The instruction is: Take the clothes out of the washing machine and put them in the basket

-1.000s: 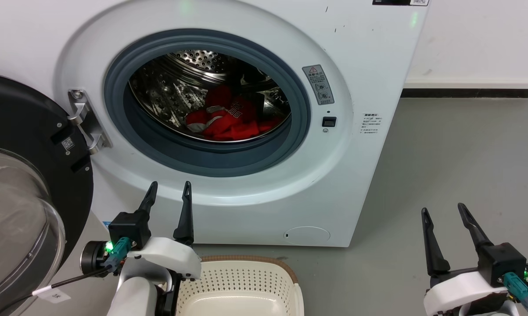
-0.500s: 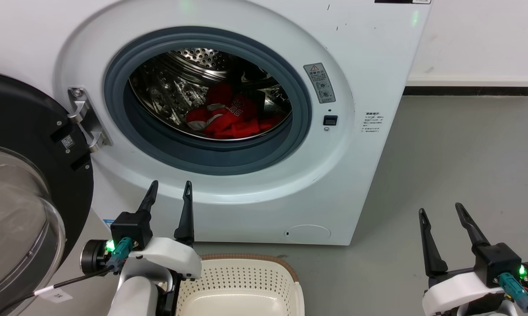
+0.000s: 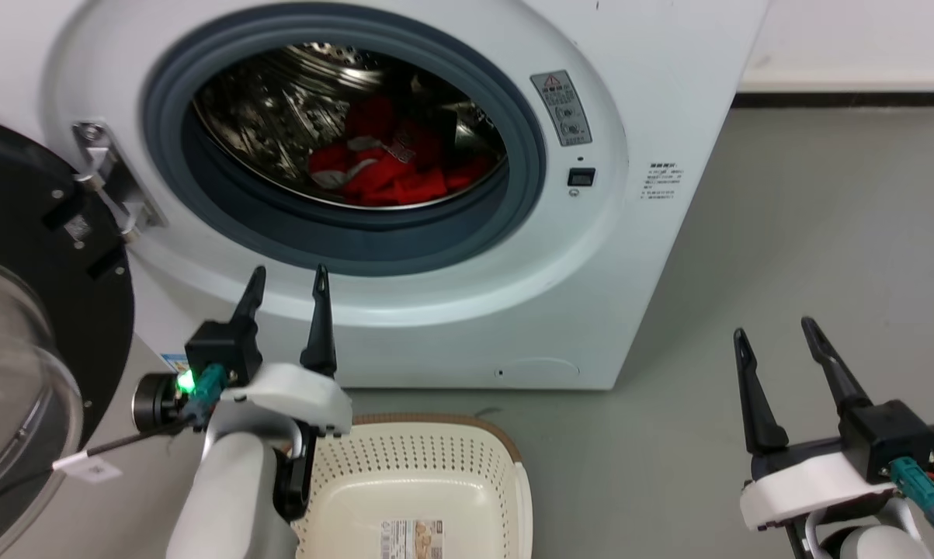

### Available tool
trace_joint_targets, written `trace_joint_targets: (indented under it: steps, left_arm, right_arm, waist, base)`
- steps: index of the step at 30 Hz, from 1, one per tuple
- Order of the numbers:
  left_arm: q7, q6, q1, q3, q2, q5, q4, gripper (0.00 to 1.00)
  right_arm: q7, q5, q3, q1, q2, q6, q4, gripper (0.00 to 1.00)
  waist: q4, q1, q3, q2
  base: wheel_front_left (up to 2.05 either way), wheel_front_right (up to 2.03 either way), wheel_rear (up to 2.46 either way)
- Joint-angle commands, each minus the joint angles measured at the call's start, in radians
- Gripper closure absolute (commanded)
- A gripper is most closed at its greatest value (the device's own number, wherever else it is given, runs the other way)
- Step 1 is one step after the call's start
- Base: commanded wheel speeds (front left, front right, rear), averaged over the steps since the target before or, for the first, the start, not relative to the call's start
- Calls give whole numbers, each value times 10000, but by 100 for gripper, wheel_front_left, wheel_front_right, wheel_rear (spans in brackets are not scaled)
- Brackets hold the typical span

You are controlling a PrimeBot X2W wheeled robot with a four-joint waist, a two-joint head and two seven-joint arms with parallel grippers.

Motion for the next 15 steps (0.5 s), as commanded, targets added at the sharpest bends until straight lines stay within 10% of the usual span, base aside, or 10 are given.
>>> trace_joint_targets:
  steps: [1,15]
  left_arm:
    - [-25,89,-445,69,9,16,153,0]
    - [-25,86,-3725,579,730,242,2020,0]
  right_arm:
    - [15,31,69,-214,24,-3,-205,0]
    - [-64,329,560,-1186,25,-5,-967,0]
  waist:
    - [-254,0,570,0]
    - [-1253,0,3077,0]
  base:
    - [0,0,0]
    - [0,0,0]
